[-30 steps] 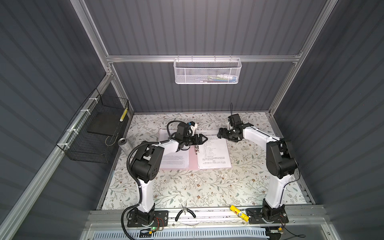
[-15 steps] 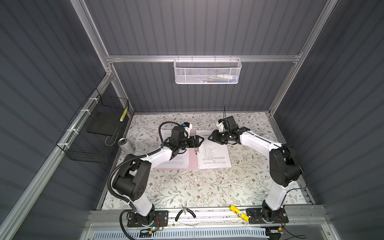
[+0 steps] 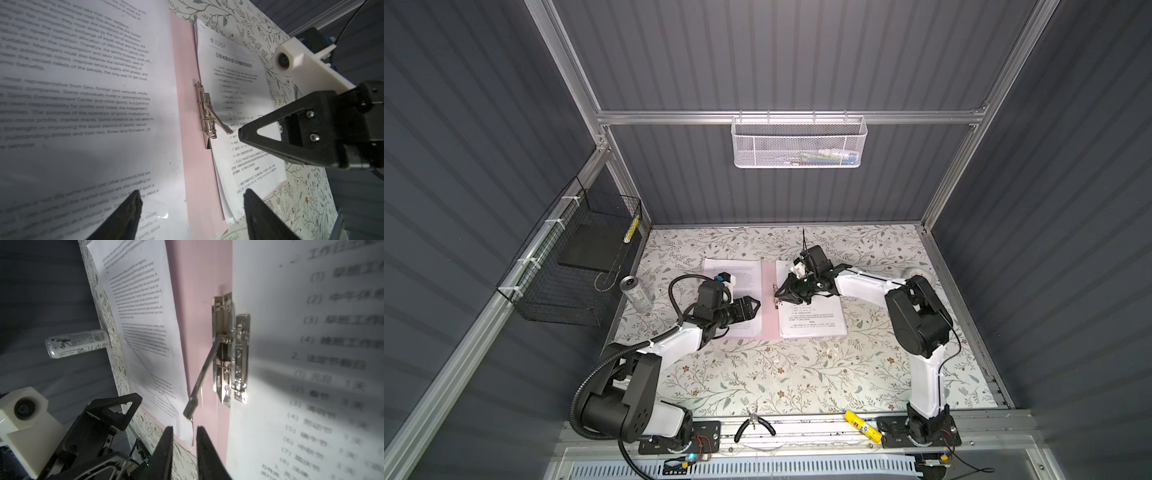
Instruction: Put the files into the folder
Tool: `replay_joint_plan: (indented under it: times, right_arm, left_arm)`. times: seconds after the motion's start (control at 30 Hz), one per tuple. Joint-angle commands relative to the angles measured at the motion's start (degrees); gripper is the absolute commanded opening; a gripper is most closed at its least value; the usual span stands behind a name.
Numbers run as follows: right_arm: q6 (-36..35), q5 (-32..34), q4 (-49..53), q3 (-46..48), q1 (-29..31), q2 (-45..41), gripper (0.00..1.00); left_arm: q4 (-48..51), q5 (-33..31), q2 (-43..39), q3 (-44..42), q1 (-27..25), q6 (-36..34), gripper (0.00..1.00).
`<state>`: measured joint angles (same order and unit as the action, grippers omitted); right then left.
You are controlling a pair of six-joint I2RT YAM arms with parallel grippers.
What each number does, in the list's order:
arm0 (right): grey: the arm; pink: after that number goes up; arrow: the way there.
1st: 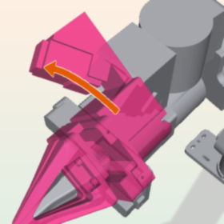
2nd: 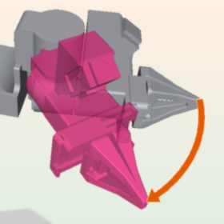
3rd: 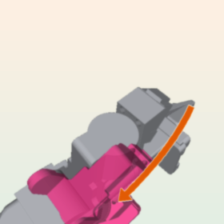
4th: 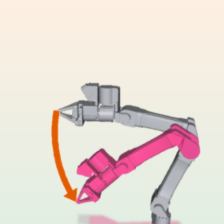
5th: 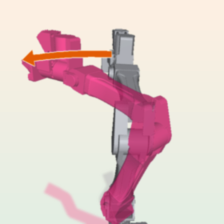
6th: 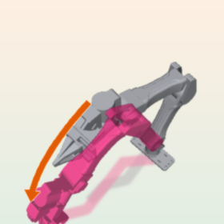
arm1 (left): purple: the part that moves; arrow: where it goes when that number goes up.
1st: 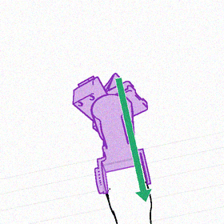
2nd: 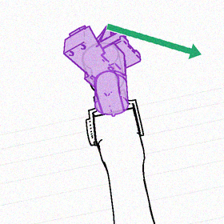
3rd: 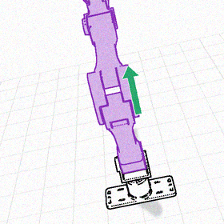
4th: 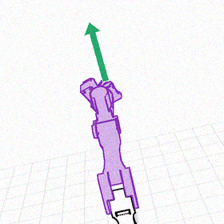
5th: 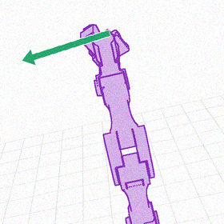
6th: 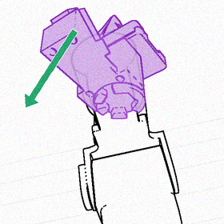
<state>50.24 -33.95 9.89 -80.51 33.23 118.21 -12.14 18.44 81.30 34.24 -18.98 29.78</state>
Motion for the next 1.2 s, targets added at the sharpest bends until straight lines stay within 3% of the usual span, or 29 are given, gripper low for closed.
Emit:
replay_joint_plan:
  times: [0.0, 0.17, 0.37, 0.6, 0.67, 0.8, 1.17]
  right_arm:
    - [2.48, -1.88, -1.20, -1.88, -0.17, 1.33, 0.25]
    - [3.45, -3.37, -2.24, -2.29, -0.27, 3.22, 0.24]
    - [3.65, -3.59, -2.71, -1.77, -0.31, 3.52, 0.17]
    - [3.03, -3.59, -2.59, -1.75, -0.94, 3.13, 0.20]
    - [2.32, -3.61, -2.23, -1.88, -1.15, 2.80, 0.11]
    - [0.04, -3.27, 0.52, -3.27, -1.50, 2.80, 0.05]
    - [-0.05, -4.15, 0.52, -3.07, -1.70, 3.34, 0.10]
  left_arm:
    - [-2.62, 3.02, 0.65, -0.86, 0.50, 0.19, 0.77]
    - [-5.06, 4.14, 3.12, -1.45, 0.87, 0.81, 0.76]
    - [-5.25, 4.56, 4.29, -1.46, 1.14, 0.59, 0.75]
    - [-5.70, 4.53, 5.44, -1.50, 1.14, 0.89, 0.75]
    - [-6.00, 4.53, 5.80, -1.53, 1.14, 1.07, 0.75]
    - [-6.39, 4.59, 6.49, -1.43, 1.14, 1.36, 0.75]
    - [-6.70, 5.27, 10.30, -0.20, 1.23, 0.63, 0.76]
